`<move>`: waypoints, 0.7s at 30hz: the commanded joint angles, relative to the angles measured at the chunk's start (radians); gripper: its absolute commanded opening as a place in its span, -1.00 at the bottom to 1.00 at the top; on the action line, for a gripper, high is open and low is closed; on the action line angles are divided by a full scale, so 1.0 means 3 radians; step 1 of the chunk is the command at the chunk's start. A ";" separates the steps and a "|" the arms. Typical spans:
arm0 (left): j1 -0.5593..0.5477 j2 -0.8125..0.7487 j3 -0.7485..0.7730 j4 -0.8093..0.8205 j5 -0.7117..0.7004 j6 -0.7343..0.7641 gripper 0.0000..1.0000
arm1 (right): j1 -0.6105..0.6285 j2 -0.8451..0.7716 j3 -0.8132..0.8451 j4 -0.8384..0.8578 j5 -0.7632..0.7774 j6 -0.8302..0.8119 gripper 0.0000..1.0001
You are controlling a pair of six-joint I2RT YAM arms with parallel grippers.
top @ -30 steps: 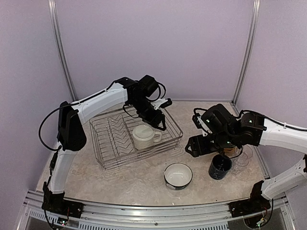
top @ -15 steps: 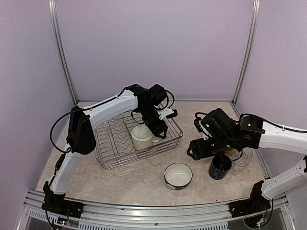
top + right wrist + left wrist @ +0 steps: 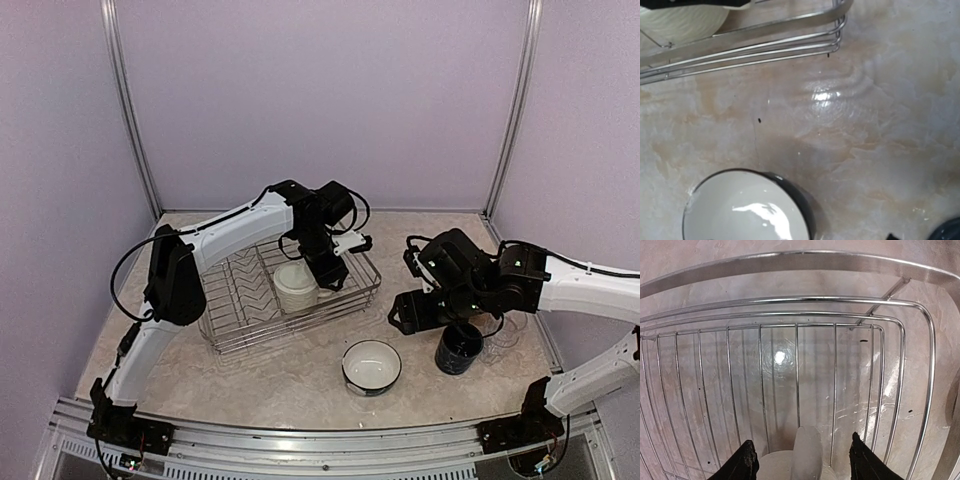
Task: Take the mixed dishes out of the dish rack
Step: Grab the cup from the dish rack.
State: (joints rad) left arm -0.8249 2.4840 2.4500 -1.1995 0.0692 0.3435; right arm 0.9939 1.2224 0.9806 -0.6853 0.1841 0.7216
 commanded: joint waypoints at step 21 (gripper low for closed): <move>-0.0020 -0.0052 -0.0071 -0.0588 -0.0213 0.0268 -0.82 | 0.0008 -0.0061 -0.0033 0.0193 0.0051 0.0002 0.41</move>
State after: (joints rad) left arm -0.8276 2.4863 2.4523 -1.2613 0.0254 0.4225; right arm 0.9939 1.2198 0.9749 -0.6437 0.1848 0.7238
